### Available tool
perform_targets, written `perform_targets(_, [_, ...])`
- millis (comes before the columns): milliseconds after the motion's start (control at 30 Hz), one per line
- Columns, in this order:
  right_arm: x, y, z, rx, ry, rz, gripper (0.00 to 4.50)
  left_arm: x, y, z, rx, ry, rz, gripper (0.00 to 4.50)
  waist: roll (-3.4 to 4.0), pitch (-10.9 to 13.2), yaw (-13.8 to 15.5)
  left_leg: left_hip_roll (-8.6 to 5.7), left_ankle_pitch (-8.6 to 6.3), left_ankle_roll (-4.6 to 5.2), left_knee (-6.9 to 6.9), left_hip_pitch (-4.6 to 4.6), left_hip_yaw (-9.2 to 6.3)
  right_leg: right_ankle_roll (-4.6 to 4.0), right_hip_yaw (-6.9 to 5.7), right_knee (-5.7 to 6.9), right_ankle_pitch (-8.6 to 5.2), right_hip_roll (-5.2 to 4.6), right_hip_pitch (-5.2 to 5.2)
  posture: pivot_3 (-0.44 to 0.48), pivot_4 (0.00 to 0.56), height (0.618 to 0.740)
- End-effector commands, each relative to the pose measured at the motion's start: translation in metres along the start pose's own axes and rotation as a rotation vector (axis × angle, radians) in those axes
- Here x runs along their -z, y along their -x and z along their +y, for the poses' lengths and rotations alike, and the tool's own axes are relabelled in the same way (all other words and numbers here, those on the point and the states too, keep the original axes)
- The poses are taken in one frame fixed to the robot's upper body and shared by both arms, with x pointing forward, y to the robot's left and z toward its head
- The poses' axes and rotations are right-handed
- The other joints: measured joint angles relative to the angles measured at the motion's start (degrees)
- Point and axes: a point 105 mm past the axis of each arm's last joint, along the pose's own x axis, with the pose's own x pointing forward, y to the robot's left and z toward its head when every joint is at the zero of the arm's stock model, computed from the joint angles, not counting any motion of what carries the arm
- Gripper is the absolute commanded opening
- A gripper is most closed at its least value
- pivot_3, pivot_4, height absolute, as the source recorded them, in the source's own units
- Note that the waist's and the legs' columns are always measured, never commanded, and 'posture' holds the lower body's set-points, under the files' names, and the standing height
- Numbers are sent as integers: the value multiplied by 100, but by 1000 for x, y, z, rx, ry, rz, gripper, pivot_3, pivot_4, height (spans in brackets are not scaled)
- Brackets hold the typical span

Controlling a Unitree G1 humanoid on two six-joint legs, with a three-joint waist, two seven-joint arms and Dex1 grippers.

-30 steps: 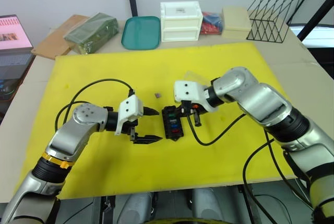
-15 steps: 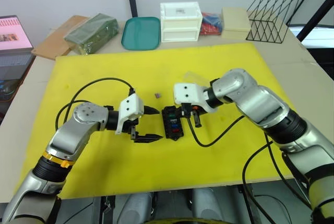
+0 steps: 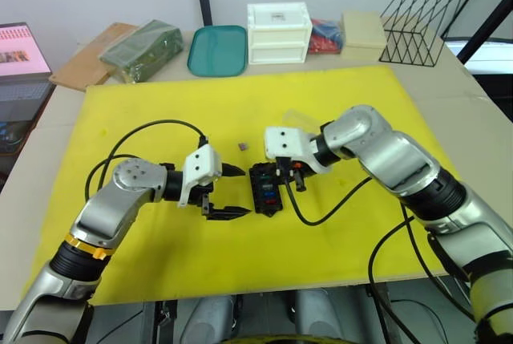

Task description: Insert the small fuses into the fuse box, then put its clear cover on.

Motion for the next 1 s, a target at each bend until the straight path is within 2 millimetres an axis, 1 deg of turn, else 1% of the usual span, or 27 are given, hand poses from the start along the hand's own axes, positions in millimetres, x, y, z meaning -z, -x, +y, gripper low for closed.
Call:
perform_targets(33, [-18,15,-8,45,33,-50,1006,-7,2,-1,-7,-38,-11,4500,0,0,0,0,0,0,0,0,0,0,0,0,0,0,0,0,150,740])
perform_targets(267, [-29,21,-7,47,38,-93,1006,-3,3,1,-18,-37,-11,4500,0,0,-2,1,0,0,-1,-1,0,0,0,0,0,1,-3,0,150,740])
perform_targets(367, [-29,20,-5,37,30,-101,405,-2,3,2,-20,-38,-10,4500,0,0,-1,1,0,0,0,-1,0,0,0,0,0,1,-3,0,150,740])
perform_targets(400, [-28,20,-5,34,28,-101,38,-2,4,2,-21,-38,-10,4500,0,0,-1,1,0,0,0,-1,0,0,0,0,0,1,-3,0,150,740])
perform_targets(700, [-19,11,-1,18,15,-92,12,-1,4,3,-23,-42,-11,4500,0,0,-1,1,0,0,0,-1,0,0,0,1,0,1,-3,0,150,740])
perform_targets(1000, [4,-5,-1,13,-2,-38,12,-3,6,5,-23,-48,-2,4500,0,0,-4,2,0,0,0,0,1,0,0,1,0,2,-2,0,150,740])
